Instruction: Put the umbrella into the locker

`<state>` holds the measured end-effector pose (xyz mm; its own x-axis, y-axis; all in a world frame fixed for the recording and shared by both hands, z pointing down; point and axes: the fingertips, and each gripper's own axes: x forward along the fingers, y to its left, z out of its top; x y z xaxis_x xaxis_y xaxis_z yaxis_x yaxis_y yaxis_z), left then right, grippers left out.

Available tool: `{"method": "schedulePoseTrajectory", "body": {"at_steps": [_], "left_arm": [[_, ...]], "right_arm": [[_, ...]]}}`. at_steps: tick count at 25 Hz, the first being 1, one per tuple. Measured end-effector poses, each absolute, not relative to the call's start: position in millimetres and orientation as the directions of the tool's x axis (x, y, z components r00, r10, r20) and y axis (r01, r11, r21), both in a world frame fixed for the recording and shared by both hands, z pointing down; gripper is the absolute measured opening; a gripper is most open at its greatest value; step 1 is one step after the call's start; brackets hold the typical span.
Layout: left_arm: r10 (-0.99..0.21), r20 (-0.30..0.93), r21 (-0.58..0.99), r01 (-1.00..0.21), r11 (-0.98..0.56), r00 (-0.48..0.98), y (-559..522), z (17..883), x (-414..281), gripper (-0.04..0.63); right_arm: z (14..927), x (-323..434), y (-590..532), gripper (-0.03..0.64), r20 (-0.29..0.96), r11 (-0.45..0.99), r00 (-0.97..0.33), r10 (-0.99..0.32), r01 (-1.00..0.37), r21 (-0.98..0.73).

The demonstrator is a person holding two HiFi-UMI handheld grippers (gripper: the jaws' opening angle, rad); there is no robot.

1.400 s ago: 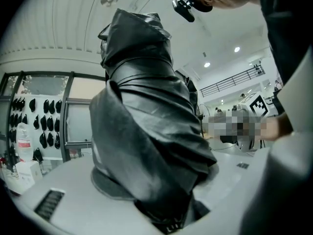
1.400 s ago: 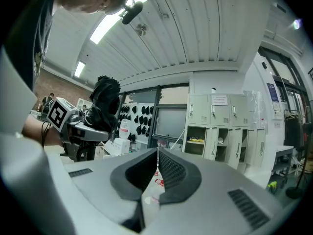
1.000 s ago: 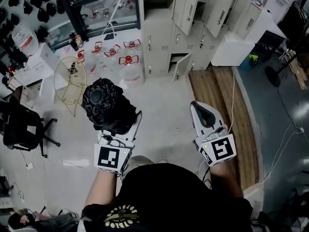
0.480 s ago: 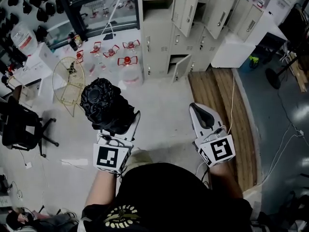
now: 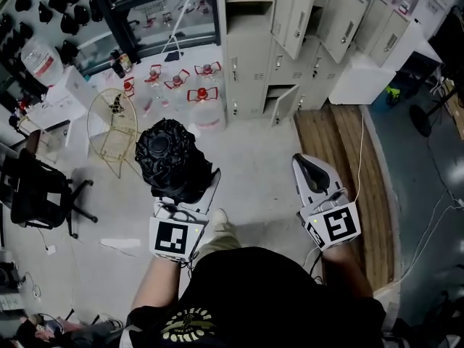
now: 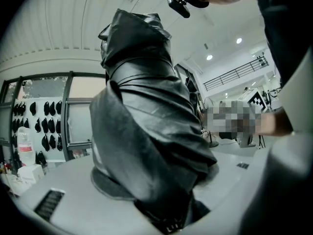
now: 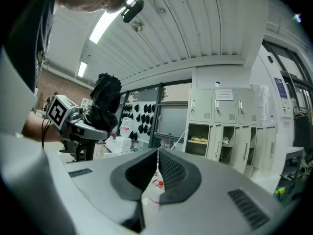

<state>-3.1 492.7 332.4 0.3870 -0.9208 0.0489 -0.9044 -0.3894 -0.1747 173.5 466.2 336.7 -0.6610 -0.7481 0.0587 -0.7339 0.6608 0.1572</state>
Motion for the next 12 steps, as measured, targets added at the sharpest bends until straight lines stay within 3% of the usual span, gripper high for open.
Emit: {"method": "schedulePoseTrajectory", "body": {"at_steps": [12], "left_arm": [[-0.908,0.043,-0.186,-0.889,-0.418,0.418,434,328,-32,0.276]], "right_arm": [[331,143,415,0.029,0.056,0.642,-0.643,-0.764,-0.748,0.169]]}}
